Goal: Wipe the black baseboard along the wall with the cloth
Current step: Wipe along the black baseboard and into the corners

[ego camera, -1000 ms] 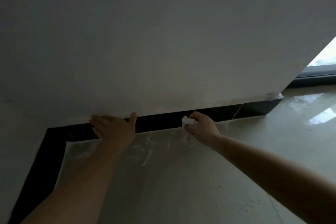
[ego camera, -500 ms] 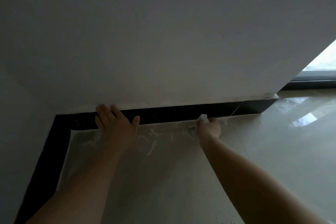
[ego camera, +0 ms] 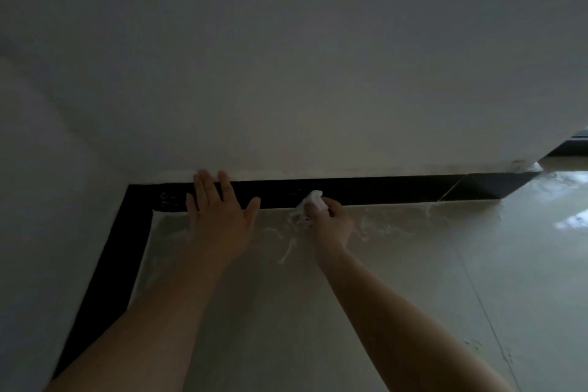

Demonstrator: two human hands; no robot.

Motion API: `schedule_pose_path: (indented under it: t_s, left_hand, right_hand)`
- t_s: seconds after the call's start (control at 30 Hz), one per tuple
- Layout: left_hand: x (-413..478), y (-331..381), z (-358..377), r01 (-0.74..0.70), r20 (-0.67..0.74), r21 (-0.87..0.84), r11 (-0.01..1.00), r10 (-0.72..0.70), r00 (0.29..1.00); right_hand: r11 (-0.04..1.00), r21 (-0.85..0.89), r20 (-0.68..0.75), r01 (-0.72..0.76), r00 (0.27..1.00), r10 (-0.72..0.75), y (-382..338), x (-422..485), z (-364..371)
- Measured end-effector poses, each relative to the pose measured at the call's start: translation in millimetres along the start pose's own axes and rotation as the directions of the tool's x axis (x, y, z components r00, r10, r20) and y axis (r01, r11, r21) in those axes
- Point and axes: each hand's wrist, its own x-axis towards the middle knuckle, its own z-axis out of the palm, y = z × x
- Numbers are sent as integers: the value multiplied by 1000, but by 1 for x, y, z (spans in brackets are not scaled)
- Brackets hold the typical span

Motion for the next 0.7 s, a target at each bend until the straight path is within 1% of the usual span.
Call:
schedule_pose_path:
  t_s: [0.03,0.07,0.1,0.2,0.23,0.27,0.33,0.43,0.5,0.57,0.63,0.67,0.7]
  left_hand:
    - [0,-2,1,-5,2,6,1000,5,1000]
    - [0,-3,2,-10,2,14,1000,9,1000]
    - [-1,-5,3,-12,0,23,1000,12,1000]
    - [-1,-8,3,-22,-3,35,999,22,1000]
    - [-2,-8,2,-25,-1,41,999,25,1000]
    - [-2,-8,2,-28,-2,45,999,28,1000]
    - [-3,-7,0,-28,-3,58,998,28,1000]
    - [-3,-8,0,-17,-8,72,997,18,1000]
    - [-2,-9,-1,-20,-2,75,997,20,1000]
    - [-1,-11,-3,-26,8,79,997,26,1000]
    - [-1,-13,-4,-41,23,88,995,39,999]
    - [-2,-14,-5,-45,24,91,995,43,999]
    - [-2,-15,-4,-46,20,91,995,44,999]
  right_hand:
    - [999,-48,29,23,999,-21,2,-2,-1]
    - [996,-82,22,43,999,-41,3,-5,-4]
    - [995,-84,-23,55,998,-57,3,-7,-8]
    - [998,27,-244,55,969,-47,4,-1,-18]
    - [997,58,-293,56,955,-36,3,4,-19]
    - [996,75,-319,56,947,-29,0,9,-18]
    - [995,82,-324,48,946,-19,-4,14,-10]
    - [996,89,-260,30,966,-5,-5,3,13]
    - [997,22,-211,72,975,-66,-1,-7,24]
    - [986,-81,-102,145,983,-153,2,-13,27]
    - [950,-199,76,239,971,-229,5,-17,27]
    - [932,-236,140,274,959,-246,6,-20,25]
    - [928,-251,141,275,959,-246,8,-22,23]
